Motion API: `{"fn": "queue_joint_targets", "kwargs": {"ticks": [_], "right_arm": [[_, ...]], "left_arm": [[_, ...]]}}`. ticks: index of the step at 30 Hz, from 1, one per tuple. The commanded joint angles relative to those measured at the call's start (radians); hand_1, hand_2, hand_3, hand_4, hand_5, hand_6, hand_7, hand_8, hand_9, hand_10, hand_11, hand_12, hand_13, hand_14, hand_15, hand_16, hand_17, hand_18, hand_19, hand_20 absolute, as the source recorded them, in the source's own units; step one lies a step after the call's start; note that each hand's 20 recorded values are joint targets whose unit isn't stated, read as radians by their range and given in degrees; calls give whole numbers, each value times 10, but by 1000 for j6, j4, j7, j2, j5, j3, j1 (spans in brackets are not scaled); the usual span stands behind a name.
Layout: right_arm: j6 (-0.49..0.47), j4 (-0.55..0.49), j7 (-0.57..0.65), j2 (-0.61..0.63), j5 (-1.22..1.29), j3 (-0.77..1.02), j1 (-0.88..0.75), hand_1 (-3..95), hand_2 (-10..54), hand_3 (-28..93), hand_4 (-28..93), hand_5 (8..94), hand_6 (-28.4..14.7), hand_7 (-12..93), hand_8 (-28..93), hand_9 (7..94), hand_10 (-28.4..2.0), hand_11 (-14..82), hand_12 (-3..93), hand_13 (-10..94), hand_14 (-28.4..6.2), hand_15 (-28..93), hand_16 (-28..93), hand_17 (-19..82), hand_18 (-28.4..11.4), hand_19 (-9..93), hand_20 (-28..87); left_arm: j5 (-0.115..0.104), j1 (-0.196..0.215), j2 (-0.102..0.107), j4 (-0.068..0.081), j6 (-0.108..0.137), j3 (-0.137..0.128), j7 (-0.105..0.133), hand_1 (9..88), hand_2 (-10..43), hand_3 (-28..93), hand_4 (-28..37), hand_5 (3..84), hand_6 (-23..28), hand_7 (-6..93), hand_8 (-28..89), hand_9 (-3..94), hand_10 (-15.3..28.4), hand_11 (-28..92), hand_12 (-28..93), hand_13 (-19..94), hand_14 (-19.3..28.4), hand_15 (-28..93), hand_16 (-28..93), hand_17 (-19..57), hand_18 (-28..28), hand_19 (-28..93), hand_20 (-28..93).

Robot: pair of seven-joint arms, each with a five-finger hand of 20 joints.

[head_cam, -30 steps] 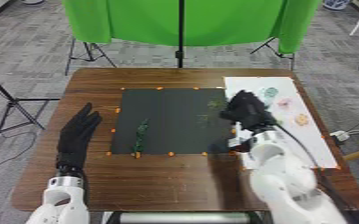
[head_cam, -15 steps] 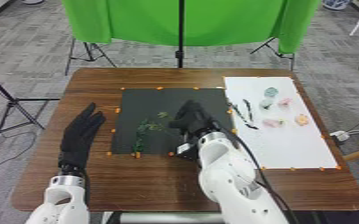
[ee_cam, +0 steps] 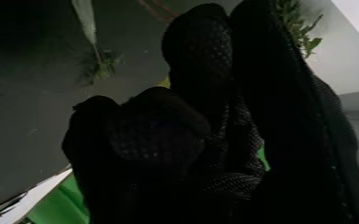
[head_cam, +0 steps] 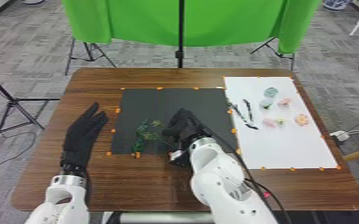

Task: Arrange flowers

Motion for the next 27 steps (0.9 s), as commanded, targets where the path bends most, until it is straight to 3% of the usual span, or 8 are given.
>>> {"fn": "queue_joint_targets", "kwargs": {"ticks": [1,2,3,9,11,13,15,27], "right_arm": [[11,44,-17,-39,-21,7,26,681,-95,207,50,796,-23,323,142,909,-112,386,247,937,-9,580,288,701,-79,932,523],[13,45,-15,-39,-15,6,28,791,-95,-138,300,794,-24,326,139,909,-113,386,245,937,-10,581,286,700,-76,932,506],[16,48,-16,-40,-16,5,27,818,-95,-227,363,794,-25,327,138,908,-113,386,244,937,-10,582,285,701,-74,932,498],[15,44,-22,-39,9,4,23,801,-95,-251,362,791,-28,327,136,907,-115,388,241,937,-11,585,275,708,-66,932,463],[14,43,-29,-39,21,5,21,775,-95,-214,335,789,-27,327,133,908,-116,389,240,937,-11,586,269,709,-66,932,459],[18,41,-32,-37,23,3,22,604,-95,242,11,789,-27,325,121,907,-116,388,240,937,-11,585,272,709,-64,932,459],[15,39,-40,-37,23,6,20,524,-95,429,-120,785,-28,320,104,906,-116,389,240,937,-11,584,273,709,-65,932,457],[29,-123,-74,118,7,92,-22,379,-73,575,-128,782,-26,310,-106,897,-118,388,242,937,-28,566,291,687,-88,932,489]], "left_arm": [[6,-4,-3,6,-15,6,-17,212,-15,668,-247,399,35,44,-52,393,125,110,100,320,146,86,10,65,98,17,184],[6,-4,-3,6,-15,7,-16,213,-15,668,-248,399,35,43,-52,393,125,109,99,320,146,86,10,65,98,17,184],[7,-5,-2,7,-18,7,-17,213,-14,667,-248,398,35,43,-52,393,125,109,99,320,146,86,10,65,98,17,184],[6,0,-4,6,-17,5,-16,214,-14,665,-246,398,35,43,-51,392,124,109,100,321,147,86,10,65,98,16,183],[5,2,-3,5,-15,3,-16,214,-15,665,-245,397,35,44,-51,391,123,108,100,321,147,86,10,65,99,17,183],[2,1,-3,5,-13,3,-16,214,-15,666,-245,397,35,43,-51,392,124,108,100,321,147,86,10,65,99,17,183],[4,3,-6,5,-15,3,-18,214,-15,666,-244,397,35,44,-51,392,124,108,100,321,148,86,10,65,99,17,183],[5,13,-16,0,-17,-11,-19,217,-15,664,-242,397,36,43,-51,392,125,109,100,321,147,86,10,64,99,17,183]]}}
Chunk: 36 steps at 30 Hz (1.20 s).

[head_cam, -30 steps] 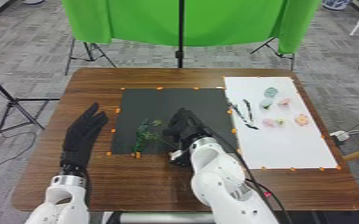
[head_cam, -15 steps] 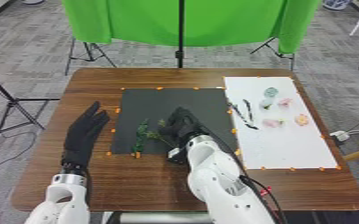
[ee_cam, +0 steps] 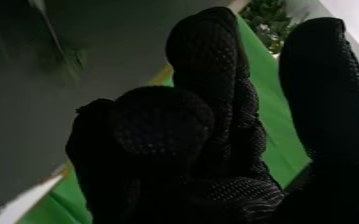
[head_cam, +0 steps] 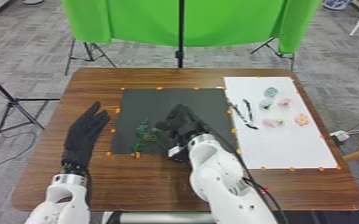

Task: Arrange flowers

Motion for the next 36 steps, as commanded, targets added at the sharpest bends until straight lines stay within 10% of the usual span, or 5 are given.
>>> {"fn": "queue_joint_targets", "kwargs": {"ticks": [1,6,18,36], "right_arm": [[43,-134,-8,141,-8,89,-29,377,-69,575,-126,779,-26,298,-105,894,-118,385,243,936,-31,560,298,679,-93,932,496],[94,-137,-3,204,-140,200,21,370,-70,585,-120,728,-27,214,-88,843,-128,313,237,893,-48,549,323,632,-111,932,491],[-282,-16,34,292,-298,325,83,319,-95,529,-137,708,-43,144,-68,824,-145,352,275,868,-54,600,314,630,-108,932,521],[-281,135,-43,245,-441,289,87,253,-95,502,-155,749,-50,137,-69,854,-141,400,270,913,-39,577,319,672,-92,932,521]], "left_arm": [[5,20,-13,0,-6,-12,-9,216,-15,664,-242,397,36,43,-51,392,125,109,100,321,148,85,10,64,99,17,183],[8,19,-14,1,-10,-10,-8,217,-15,663,-241,397,36,42,-51,393,124,109,100,322,148,86,10,64,100,17,183],[8,23,-13,-3,-7,-12,-14,217,-15,663,-241,397,35,44,-51,394,125,110,100,322,148,86,10,65,100,17,183],[7,10,-10,2,-16,-13,-16,217,-15,663,-240,405,45,38,-52,395,125,110,100,323,148,86,10,64,99,17,183]]}}
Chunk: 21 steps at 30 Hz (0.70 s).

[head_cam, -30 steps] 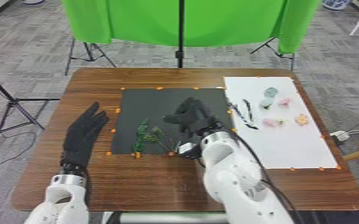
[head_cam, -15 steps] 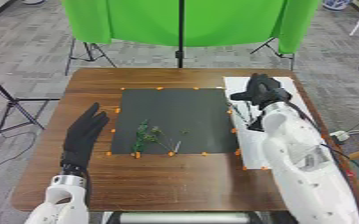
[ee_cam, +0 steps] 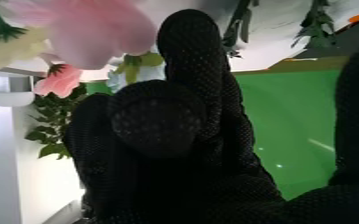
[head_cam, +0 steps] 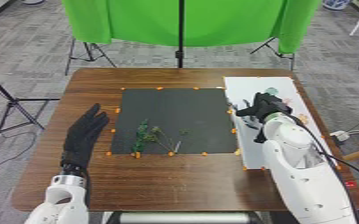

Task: Arrange flowers

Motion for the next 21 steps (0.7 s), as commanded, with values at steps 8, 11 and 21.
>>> {"fn": "queue_joint_targets", "kwargs": {"ticks": [8,11,21], "right_arm": [[15,68,-105,-26,-196,-97,-28,370,-95,509,-160,777,-41,168,-67,863,-127,410,270,927,-32,575,329,684,-91,932,532],[36,82,-83,-35,-190,-97,-37,466,-95,505,-139,790,-32,190,10,872,-114,425,268,935,-28,581,328,696,-86,932,539],[250,85,-101,-26,-121,-45,-72,584,-95,532,-41,821,-25,312,196,894,-99,498,267,937,-19,671,298,727,-93,932,622]], "left_arm": [[3,7,-11,1,-14,-4,-5,217,-15,663,-241,404,46,36,-51,395,125,109,100,323,148,86,11,64,99,17,183],[5,6,-13,0,-14,-4,-8,217,-15,663,-240,405,46,37,-51,395,126,110,100,323,149,86,11,64,99,17,183],[2,11,-16,0,-12,-5,-11,219,-15,663,-240,405,47,37,-51,394,125,110,101,322,149,86,11,64,99,17,183]]}}
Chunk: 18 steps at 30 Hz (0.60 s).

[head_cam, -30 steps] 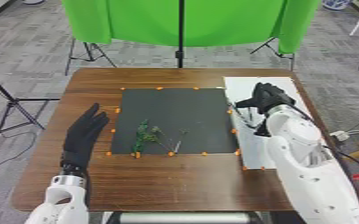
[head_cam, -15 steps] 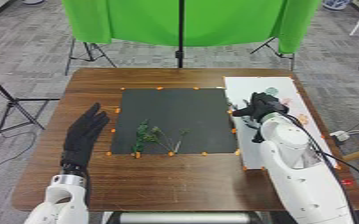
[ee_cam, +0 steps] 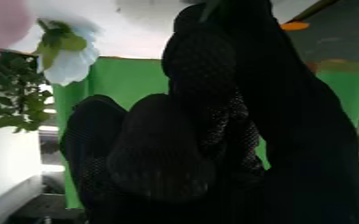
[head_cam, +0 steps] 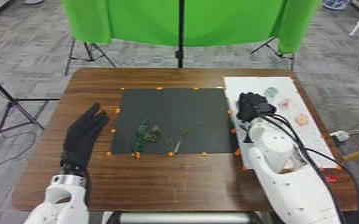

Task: Arrange flowers

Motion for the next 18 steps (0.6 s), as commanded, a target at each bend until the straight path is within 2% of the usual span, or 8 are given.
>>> {"fn": "queue_joint_targets", "kwargs": {"ticks": [1,6,9,18], "right_arm": [[135,26,-10,20,52,24,-68,579,-95,541,-34,820,-26,320,196,892,-99,505,266,937,-19,674,300,728,-95,932,630],[255,-58,4,68,152,20,-71,560,-95,564,4,807,-31,374,195,886,-98,548,258,937,-17,699,307,732,-101,932,659],[282,-125,10,97,212,5,-78,554,-95,574,16,805,-35,393,194,886,-97,560,256,937,-16,706,308,735,-101,932,670],[184,-275,24,149,302,-81,-112,551,-95,580,20,802,-36,408,188,885,-97,568,247,937,-15,714,307,737,-101,932,680]], "left_arm": [[1,13,-12,0,-9,-3,-12,219,-16,664,-239,405,47,37,-51,394,125,109,101,322,149,86,11,64,99,17,183],[3,6,-11,2,-10,0,-13,220,-16,663,-238,405,47,37,-51,394,126,108,100,322,149,86,11,64,99,17,183],[2,8,-10,1,-8,0,-16,221,-16,662,-238,405,48,37,-51,394,125,109,101,322,149,86,11,64,99,16,183],[5,7,-7,-1,-9,2,-16,221,-16,663,-236,407,49,36,-51,394,125,109,101,322,149,86,11,64,99,17,183]]}}
